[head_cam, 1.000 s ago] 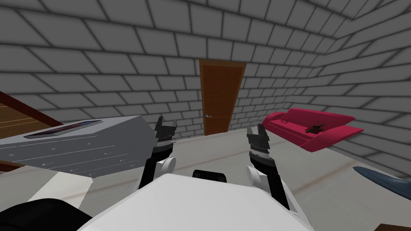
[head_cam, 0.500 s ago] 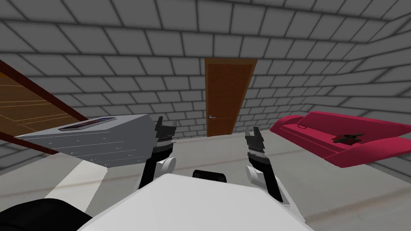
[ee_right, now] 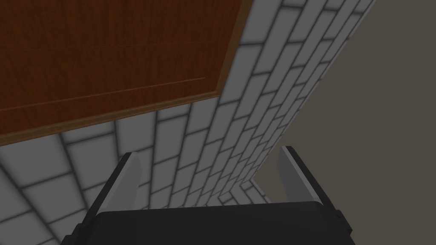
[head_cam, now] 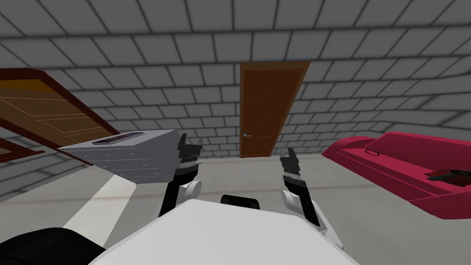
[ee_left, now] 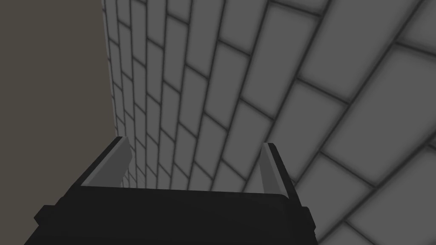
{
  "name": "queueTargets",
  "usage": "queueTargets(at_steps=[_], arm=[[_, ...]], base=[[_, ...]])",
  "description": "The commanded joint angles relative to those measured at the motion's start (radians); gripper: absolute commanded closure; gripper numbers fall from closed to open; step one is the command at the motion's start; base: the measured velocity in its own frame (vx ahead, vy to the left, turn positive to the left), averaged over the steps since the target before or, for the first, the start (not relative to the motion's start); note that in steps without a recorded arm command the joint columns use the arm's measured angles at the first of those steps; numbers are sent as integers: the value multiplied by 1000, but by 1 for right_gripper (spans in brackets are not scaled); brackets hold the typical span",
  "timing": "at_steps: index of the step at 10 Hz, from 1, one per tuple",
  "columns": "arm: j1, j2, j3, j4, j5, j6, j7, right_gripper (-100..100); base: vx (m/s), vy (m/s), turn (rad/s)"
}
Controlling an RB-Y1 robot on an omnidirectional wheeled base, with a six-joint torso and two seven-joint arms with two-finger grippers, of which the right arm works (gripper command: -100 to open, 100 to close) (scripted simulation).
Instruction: Pull the door open
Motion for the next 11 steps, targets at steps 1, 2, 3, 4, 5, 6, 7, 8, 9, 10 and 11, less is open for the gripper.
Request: queueTargets(at_steps=[1, 2, 3, 4, 5, 6, 7, 8, 9, 10, 11], arm=[[-8, -1, -2, 33, -2, -7, 2, -100], [-20, -8, -8, 71, -7, -13, 1, -100], [-33, -14, -14, 97, -13, -18, 0, -100], [-33, -14, -14, 110, -13, -18, 0, -100], [-46, -20, -21, 149, -19, -23, -1, -100], [-59, -26, -28, 181, -24, -29, -2, -100], [-72, -32, -34, 213, -30, -34, -3, -100], [-72, -32, -34, 228, -30, -34, -3, -100], [-85, -38, -41, 268, -36, -39, -4, -100], [-99, -43, -48, 305, -42, -45, -4, -100], [-99, -43, -48, 309, -42, -45, -4, -100]], base=[[64, -1, 61], [59, 8, 134], [84, 2, 187], [66, -1, 56], [63, 10, 109], [96, 10, 203], [103, 3, 226], [65, -6, 58], [62, 0, 115], [89, 6, 208], [67, 1, 72]])
